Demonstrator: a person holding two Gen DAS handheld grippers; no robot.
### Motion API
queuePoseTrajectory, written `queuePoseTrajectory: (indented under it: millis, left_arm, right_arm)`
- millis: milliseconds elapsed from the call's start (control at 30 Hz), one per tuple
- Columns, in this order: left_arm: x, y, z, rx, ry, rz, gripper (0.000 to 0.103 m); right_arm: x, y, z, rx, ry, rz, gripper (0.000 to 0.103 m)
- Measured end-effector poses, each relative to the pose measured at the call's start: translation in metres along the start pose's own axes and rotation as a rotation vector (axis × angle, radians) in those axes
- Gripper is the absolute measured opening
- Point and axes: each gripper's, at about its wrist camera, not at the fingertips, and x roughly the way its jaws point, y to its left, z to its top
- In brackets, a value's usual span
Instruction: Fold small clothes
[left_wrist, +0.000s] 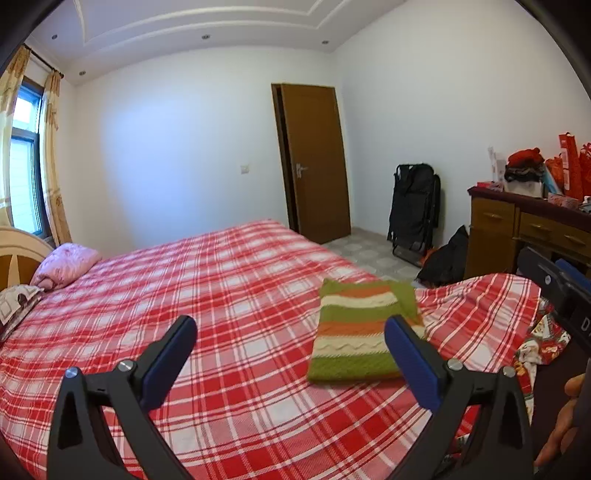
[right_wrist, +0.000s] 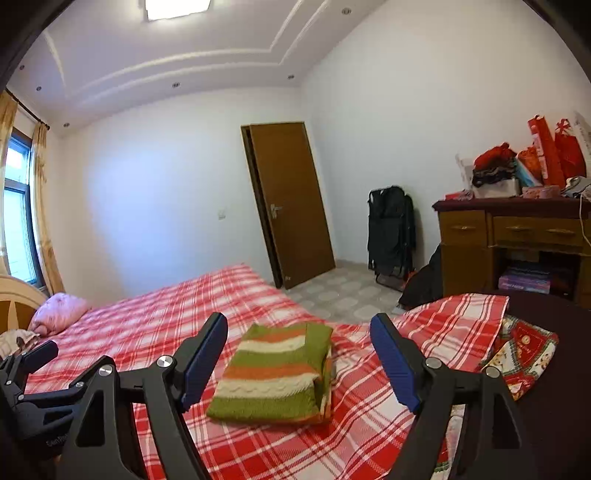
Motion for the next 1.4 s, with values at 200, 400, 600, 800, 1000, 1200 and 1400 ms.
queuePoseTrajectory:
  millis: [200,400,600,800,1000,1200,1400]
  left_arm:
    - [-0.001,-0.006,0.004,-0.022,-0.003,-0.016,0.103]
    - [-0.003,-0.005,0.004,-0.035,-0.005,-0.017,0.103]
    - [-0.003,-0.012,0.002,-0.004,-0.007,0.016,0.103]
    - [-0.002,-0.010,0.002,-0.015,0.003,0.019,0.103]
    - [-0.002,-0.010,0.002,-0.007,0.001,0.013,0.103]
    - [0.000,-0.012,0.002,0.002,0.004,0.011,0.103]
    - [0.001,-0.012,0.002,0.001,0.011,0.003,0.103]
  right_arm:
    - [-0.002,0.007,-0.001,-0.025,-0.001,0.001,0.080]
    - [0.000,0.006,-0.004,-0.030,0.013,-0.001,0.080]
    - [0.005,0.000,-0.006,-0.015,0.033,-0.006,0.080]
    - [0.006,0.000,-0.008,-0.014,0.038,-0.003,0.081]
    - [0.008,0.001,-0.009,-0.016,0.043,0.001,0.081]
    - [0.009,0.001,-0.009,-0.016,0.047,0.002,0.081]
    - [0.010,0.000,-0.012,-0.014,0.049,-0.001,0.081]
